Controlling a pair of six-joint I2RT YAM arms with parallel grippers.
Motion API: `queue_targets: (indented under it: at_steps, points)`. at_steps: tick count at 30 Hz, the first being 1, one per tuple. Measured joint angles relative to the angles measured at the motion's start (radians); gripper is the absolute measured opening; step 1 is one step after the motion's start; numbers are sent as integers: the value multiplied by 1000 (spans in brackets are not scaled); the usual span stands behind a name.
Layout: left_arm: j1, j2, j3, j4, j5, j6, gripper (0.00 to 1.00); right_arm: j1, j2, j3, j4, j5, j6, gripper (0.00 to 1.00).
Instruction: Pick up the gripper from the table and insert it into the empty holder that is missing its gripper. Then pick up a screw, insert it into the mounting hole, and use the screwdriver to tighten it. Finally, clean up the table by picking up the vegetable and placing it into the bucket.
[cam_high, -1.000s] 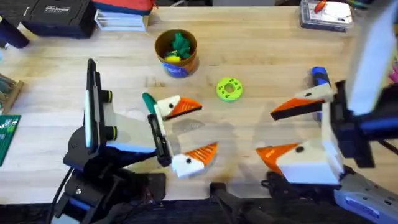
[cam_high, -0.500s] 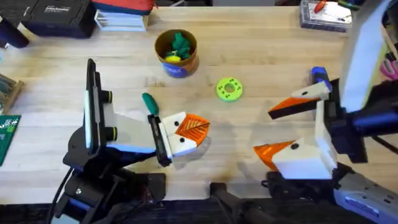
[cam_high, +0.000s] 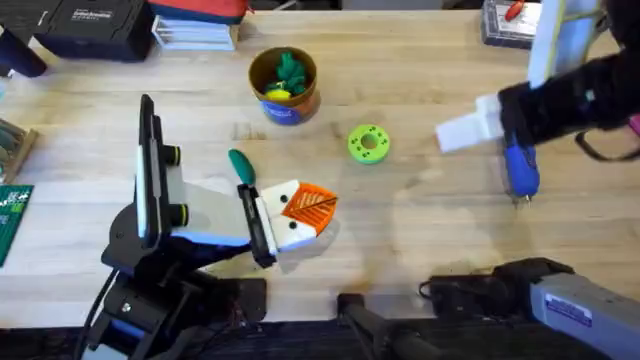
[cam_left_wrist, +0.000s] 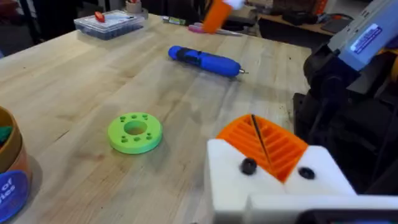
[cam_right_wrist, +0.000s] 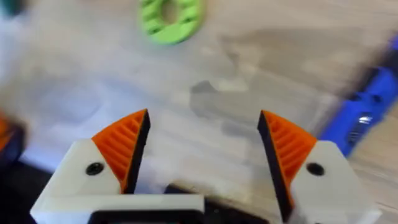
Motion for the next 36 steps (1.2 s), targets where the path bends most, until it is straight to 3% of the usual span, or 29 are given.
queue_targets:
  at_steps: [7,12,16,21,27,36]
  points:
    - [0,0,0,0,0,0,7,-352,184,-1,181,82,-127,993]
    - [0,0,0,0,0,0,7,-495,331,-1,200,104,-294,992]
    - [0,0,0,0,0,0,7,-543,447,-1,210,113,-428,993]
    - [0,0,0,0,0,0,7,-575,540,-2,292,126,-479,993]
    - [0,0,0,0,0,0,7,-587,560,-2,415,134,-479,993]
    - [0,0,0,0,0,0,7,-593,592,-2,433,135,-466,994]
